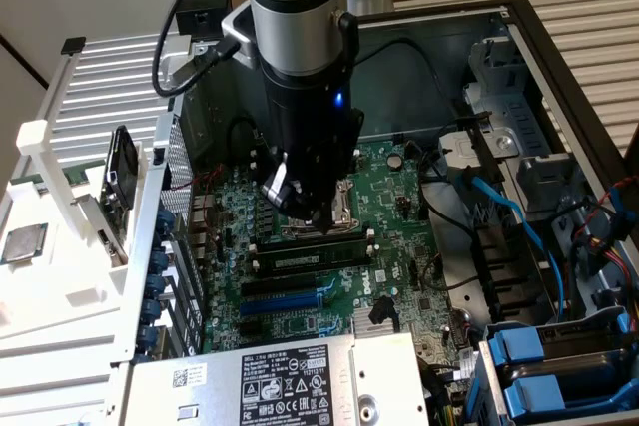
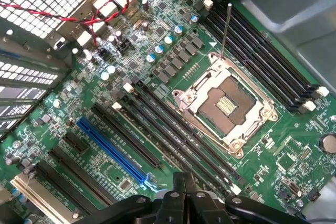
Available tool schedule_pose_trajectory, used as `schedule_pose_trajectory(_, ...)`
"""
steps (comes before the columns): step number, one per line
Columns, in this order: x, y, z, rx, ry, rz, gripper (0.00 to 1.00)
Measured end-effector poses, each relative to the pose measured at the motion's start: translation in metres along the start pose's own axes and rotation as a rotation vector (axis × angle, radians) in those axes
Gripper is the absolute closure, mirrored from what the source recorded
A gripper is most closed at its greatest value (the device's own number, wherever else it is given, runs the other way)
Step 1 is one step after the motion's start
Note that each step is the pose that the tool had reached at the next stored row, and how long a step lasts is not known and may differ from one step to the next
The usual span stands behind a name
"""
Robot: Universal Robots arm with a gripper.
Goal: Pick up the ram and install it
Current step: 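Press down the ram until it locks into place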
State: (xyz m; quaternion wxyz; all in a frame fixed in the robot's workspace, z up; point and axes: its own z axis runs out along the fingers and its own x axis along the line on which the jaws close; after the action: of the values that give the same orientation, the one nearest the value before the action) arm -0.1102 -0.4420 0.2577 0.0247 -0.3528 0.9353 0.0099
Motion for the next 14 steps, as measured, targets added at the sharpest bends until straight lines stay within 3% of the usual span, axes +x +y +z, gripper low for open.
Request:
schedule_pose_trajectory(6, 0.0000, 0.0000, 0.0002, 0.0067, -0.0002, 0.125, 0.89)
schedule_pose_trajectory(10, 0.0000, 0.0000, 0.0004, 0.0125, -0.0003, 0.235, 0.89)
schedule_pose_trajectory(11, 0.0000, 0.0000, 0.0004, 0.0150, -0.0003, 0.283, 0.89)
schedule_pose_trajectory(14, 0.0000, 0.0000, 0.0005, 0.0184, -0.0003, 0.345, 0.89)
